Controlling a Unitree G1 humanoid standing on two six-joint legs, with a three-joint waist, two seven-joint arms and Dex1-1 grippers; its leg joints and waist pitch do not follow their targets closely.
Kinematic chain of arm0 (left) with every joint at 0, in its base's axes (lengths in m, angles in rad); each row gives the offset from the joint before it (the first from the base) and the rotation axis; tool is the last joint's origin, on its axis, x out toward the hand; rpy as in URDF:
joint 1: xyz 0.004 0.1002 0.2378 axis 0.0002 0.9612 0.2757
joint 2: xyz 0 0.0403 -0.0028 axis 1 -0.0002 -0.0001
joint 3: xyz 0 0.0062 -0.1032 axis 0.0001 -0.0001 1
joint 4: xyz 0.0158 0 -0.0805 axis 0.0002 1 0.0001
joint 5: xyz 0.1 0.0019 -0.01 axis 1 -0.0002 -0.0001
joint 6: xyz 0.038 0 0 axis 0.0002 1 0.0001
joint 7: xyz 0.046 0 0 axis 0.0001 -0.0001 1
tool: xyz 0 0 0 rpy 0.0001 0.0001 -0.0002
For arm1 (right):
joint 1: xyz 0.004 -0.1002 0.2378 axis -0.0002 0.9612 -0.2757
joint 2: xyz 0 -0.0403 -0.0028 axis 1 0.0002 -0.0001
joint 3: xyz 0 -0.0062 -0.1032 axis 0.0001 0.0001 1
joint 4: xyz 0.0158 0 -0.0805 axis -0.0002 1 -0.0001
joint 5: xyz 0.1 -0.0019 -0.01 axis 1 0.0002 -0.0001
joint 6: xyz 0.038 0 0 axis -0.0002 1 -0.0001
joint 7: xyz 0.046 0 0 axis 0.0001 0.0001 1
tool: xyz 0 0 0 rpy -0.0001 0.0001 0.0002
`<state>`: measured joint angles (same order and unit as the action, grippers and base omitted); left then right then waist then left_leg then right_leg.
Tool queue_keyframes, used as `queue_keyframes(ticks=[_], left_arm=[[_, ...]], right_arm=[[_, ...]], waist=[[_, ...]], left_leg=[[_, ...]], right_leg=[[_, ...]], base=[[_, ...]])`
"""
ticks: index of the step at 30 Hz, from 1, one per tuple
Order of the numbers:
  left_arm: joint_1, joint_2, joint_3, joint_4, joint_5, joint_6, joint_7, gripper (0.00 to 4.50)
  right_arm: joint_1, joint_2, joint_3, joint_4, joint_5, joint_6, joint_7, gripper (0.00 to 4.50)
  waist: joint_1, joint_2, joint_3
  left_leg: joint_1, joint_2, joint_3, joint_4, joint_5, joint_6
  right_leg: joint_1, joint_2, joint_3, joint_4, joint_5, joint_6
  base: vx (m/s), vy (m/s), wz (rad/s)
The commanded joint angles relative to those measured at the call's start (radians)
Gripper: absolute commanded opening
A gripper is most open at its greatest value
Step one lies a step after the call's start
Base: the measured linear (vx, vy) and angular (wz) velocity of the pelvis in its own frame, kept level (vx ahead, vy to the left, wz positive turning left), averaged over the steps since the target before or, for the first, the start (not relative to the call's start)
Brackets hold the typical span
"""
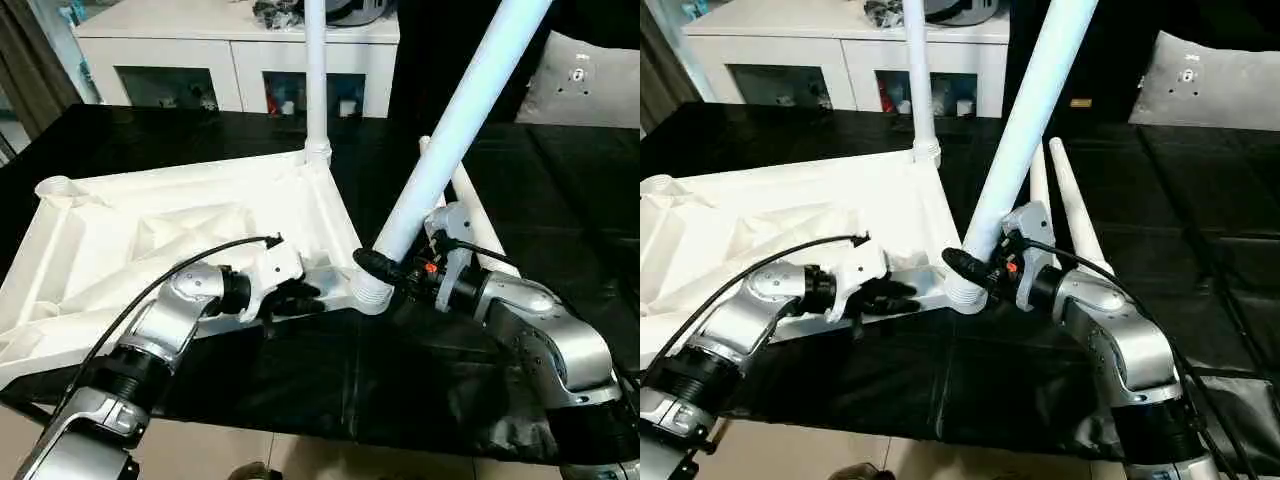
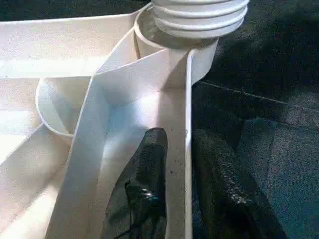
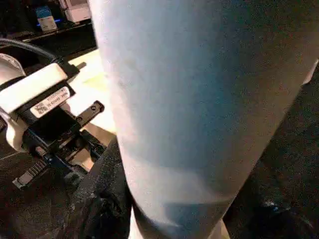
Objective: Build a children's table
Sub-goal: Insert table leg to table base
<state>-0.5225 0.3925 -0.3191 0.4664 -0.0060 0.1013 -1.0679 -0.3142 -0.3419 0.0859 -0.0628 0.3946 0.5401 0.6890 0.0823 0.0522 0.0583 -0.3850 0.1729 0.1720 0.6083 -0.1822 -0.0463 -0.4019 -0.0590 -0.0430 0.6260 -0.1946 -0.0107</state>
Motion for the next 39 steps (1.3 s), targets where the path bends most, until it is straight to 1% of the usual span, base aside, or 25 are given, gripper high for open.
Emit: queue_keyframes(ticks=[1,3,6,8,12,14,16,17,18,19,20,22,23,24,25,27,28,30,31,33,34,36,37,38,39], left_arm=[[-0.009,0.006,-0.002,0.028,0.003,-0.001,-0.01,0.98],[-0.015,-0.001,0.001,0.041,0.001,-0.005,-0.01,0.63],[-0.022,-0.012,0.008,0.058,-0.005,-0.007,-0.01,0.59],[-0.026,-0.017,0.01,0.069,-0.01,-0.014,-0.015,0.33],[-0.028,-0.015,0.003,0.079,-0.007,-0.024,-0.027,0.07],[-0.026,-0.013,-0.001,0.083,-0.006,-0.038,-0.041,0.07],[-0.025,-0.008,-0.007,0.083,-0.002,-0.071,-0.064,0.0],[-0.025,-0.008,-0.007,0.083,-0.002,-0.071,-0.064,0.0],[-0.022,-0.003,-0.013,0.078,-0.006,-0.098,-0.091,0.0],[-0.021,-0.001,-0.016,0.077,-0.008,-0.115,-0.104,0.0],[-0.02,0.0,-0.018,0.076,-0.008,-0.122,-0.109,0.0],[-0.021,0.004,-0.026,0.067,-0.009,-0.148,-0.135,0.0],[-0.021,0.005,-0.027,0.065,-0.009,-0.151,-0.141,0.0],[-0.023,0.007,-0.031,0.062,-0.007,-0.152,-0.147,0.0],[-0.023,0.007,-0.033,0.06,-0.006,-0.151,-0.149,0.0],[-0.032,0.01,-0.046,0.064,0.011,-0.173,-0.152,0.0],[-0.038,0.01,-0.053,0.069,0.019,-0.191,-0.156,0.0],[-0.051,0.004,-0.057,0.085,0.031,-0.208,-0.155,0.0],[-0.057,0.002,-0.059,0.092,0.037,-0.217,-0.153,0.0],[-0.074,0.003,-0.068,0.117,0.057,-0.239,-0.148,0.0],[-0.086,0.004,-0.074,0.138,0.069,-0.256,-0.148,0.0],[-0.091,0.003,-0.073,0.146,0.069,-0.26,-0.152,0.0],[-0.094,0.003,-0.071,0.148,0.064,-0.263,-0.161,0.0],[-0.096,0.003,-0.069,0.149,0.06,-0.264,-0.169,0.0],[-0.1,0.004,-0.07,0.15,0.055,-0.267,-0.181,0.0]], right_arm=[[-0.016,0.001,-0.008,0.005,-0.005,-0.006,-0.007,1.89],[-0.017,0.0,-0.01,0.006,-0.006,-0.006,-0.008,1.89],[-0.016,-0.002,-0.012,0.006,-0.008,-0.005,-0.01,1.89],[-0.02,-0.003,-0.013,0.007,-0.014,-0.003,-0.019,1.89],[-0.028,-0.01,-0.004,0.015,-0.027,-0.001,-0.022,1.89],[-0.043,-0.027,0.018,0.034,-0.051,0.0,-0.015,1.89],[-0.058,-0.036,0.028,0.05,-0.062,0.004,-0.007,1.89],[-0.058,-0.036,0.028,0.05,-0.062,0.004,-0.007,1.89],[-0.072,-0.044,0.035,0.065,-0.067,0.012,0.002,1.89],[-0.078,-0.047,0.038,0.073,-0.069,0.018,0.006,1.89],[-0.081,-0.049,0.04,0.076,-0.069,0.021,0.009,1.89],[-0.095,-0.071,0.067,0.098,-0.083,0.032,0.044,1.89],[-0.097,-0.073,0.071,0.102,-0.085,0.035,0.047,1.89],[-0.099,-0.074,0.075,0.109,-0.082,0.042,0.056,1.89],[-0.1,-0.075,0.076,0.111,-0.081,0.046,0.061,1.89],[-0.102,-0.073,0.084,0.117,-0.073,0.056,0.078,1.89],[-0.105,-0.074,0.091,0.122,-0.076,0.052,0.085,1.89],[-0.11,-0.078,0.101,0.131,-0.076,0.058,0.097,1.89],[-0.113,-0.082,0.106,0.134,-0.076,0.059,0.103,1.89],[-0.116,-0.094,0.114,0.132,-0.074,0.067,0.12,1.89],[-0.115,-0.105,0.119,0.126,-0.072,0.078,0.138,1.89],[-0.114,-0.111,0.12,0.122,-0.071,0.089,0.144,1.89],[-0.112,-0.116,0.121,0.116,-0.07,0.095,0.152,1.89],[-0.11,-0.12,0.121,0.112,-0.07,0.099,0.158,1.89],[-0.11,-0.125,0.121,0.109,-0.068,0.107,0.161,1.89]], waist=[[0.001,-0.007,-0.073],[0.001,-0.006,-0.072],[0.003,-0.006,-0.07],[0.004,-0.007,-0.07],[0.003,-0.006,-0.071],[0.003,-0.007,-0.072],[0.003,-0.008,-0.072],[0.003,-0.007,-0.073],[0.003,-0.007,-0.073],[0.002,-0.011,-0.075],[0.001,-0.008,-0.074],[0.004,-0.013,-0.076],[0.004,-0.011,-0.075],[0.004,-0.016,-0.074],[0.006,-0.013,-0.074],[0.006,-0.012,-0.073],[0.005,-0.019,-0.072],[0.006,-0.015,-0.072],[0.007,-0.019,-0.072],[0.007,-0.018,-0.071],[0.01,-0.018,-0.072],[0.012,-0.02,-0.071],[0.012,-0.018,-0.071],[0.013,-0.02,-0.073],[0.014,-0.02,-0.073]], left_leg=[[0.016,0.047,-0.017,-0.07,-0.173,0.012],[0.016,0.046,-0.017,-0.07,-0.179,0.009],[0.017,0.047,-0.018,-0.072,-0.196,0.004],[0.018,0.048,-0.018,-0.072,-0.198,0.003],[0.018,0.047,-0.018,-0.073,-0.2,-0.001],[0.017,0.047,-0.019,-0.072,-0.19,0.0],[0.016,0.047,-0.017,-0.07,-0.175,0.005],[0.016,0.047,-0.018,-0.07,-0.172,0.006],[0.016,0.047,-0.017,-0.07,-0.171,0.008],[0.014,0.046,-0.018,-0.069,-0.163,0.012],[0.015,0.047,-0.017,-0.069,-0.159,0.014],[0.016,0.048,-0.016,-0.068,-0.149,0.019],[0.014,0.048,-0.015,-0.067,-0.145,0.023],[0.016,0.049,-0.014,-0.067,-0.147,0.024],[0.017,0.049,-0.014,-0.067,-0.151,0.025],[0.017,0.051,-0.015,-0.069,-0.164,0.021],[0.018,0.051,-0.015,-0.07,-0.172,0.018],[0.018,0.051,-0.015,-0.07,-0.174,0.016],[0.021,0.051,-0.015,-0.071,-0.181,0.012],[0.019,0.051,-0.015,-0.071,-0.182,0.011],[0.023,0.052,-0.015,-0.071,-0.189,0.008],[0.021,0.053,-0.016,-0.073,-0.191,0.006],[0.02,0.052,-0.016,-0.073,-0.194,0.005],[0.021,0.053,-0.016,-0.072,-0.193,0.004],[0.021,0.053,-0.016,-0.072,-0.193,0.003]], right_leg=[[0.048,-0.08,0.045,-0.081,-0.19,-0.196],[0.048,-0.079,0.045,-0.083,-0.202,-0.193],[0.047,-0.08,0.046,-0.087,-0.239,-0.185],[0.047,-0.081,0.046,-0.087,-0.246,-0.183],[0.046,-0.081,0.046,-0.088,-0.255,-0.178],[0.047,-0.081,0.046,-0.085,-0.235,-0.182],[0.048,-0.079,0.046,-0.083,-0.205,-0.189],[0.048,-0.08,0.046,-0.082,-0.2,-0.191],[0.049,-0.08,0.046,-0.082,-0.196,-0.192],[0.052,-0.081,0.046,-0.079,-0.184,-0.195],[0.05,-0.08,0.045,-0.079,-0.176,-0.199],[0.052,-0.08,0.045,-0.076,-0.161,-0.204],[0.051,-0.081,0.046,-0.076,-0.155,-0.207],[0.05,-0.08,0.046,-0.077,-0.157,-0.207],[0.049,-0.081,0.045,-0.077,-0.165,-0.21],[0.048,-0.081,0.045,-0.078,-0.184,-0.207],[0.049,-0.081,0.045,-0.08,-0.198,-0.203],[0.047,-0.082,0.046,-0.081,-0.207,-0.198],[0.047,-0.082,0.046,-0.081,-0.221,-0.195],[0.048,-0.083,0.047,-0.083,-0.227,-0.193],[0.047,-0.083,0.047,-0.085,-0.235,-0.186],[0.048,-0.083,0.047,-0.083,-0.23,-0.187],[0.048,-0.084,0.047,-0.084,-0.235,-0.189],[0.048,-0.085,0.047,-0.083,-0.23,-0.189],[0.048,-0.085,0.047,-0.083,-0.228,-0.19]], base=[[0.0,0.0,0.0],[0.0,0.0,0.0],[0.0,0.0,0.0],[0.0,0.0,0.0],[0.0,0.0,0.0],[0.0,0.0,0.0],[0.0,0.0,0.0],[0.0,0.0,0.0],[0.0,0.0,0.0],[0.0,0.0,0.0],[0.0,0.0,0.0],[0.0,0.0,0.0],[0.0,0.0,0.0],[0.0,0.0,0.0],[0.0,0.0,0.0],[0.0,0.0,0.0],[0.0,0.0,0.0],[0.0,0.0,0.0],[0.0,0.0,0.0],[0.0,0.0,0.0],[0.0,0.0,0.0],[0.0,0.0,0.0],[0.0,0.0,0.0],[0.0,0.0,0.0],[0.0,0.0,0.0]])
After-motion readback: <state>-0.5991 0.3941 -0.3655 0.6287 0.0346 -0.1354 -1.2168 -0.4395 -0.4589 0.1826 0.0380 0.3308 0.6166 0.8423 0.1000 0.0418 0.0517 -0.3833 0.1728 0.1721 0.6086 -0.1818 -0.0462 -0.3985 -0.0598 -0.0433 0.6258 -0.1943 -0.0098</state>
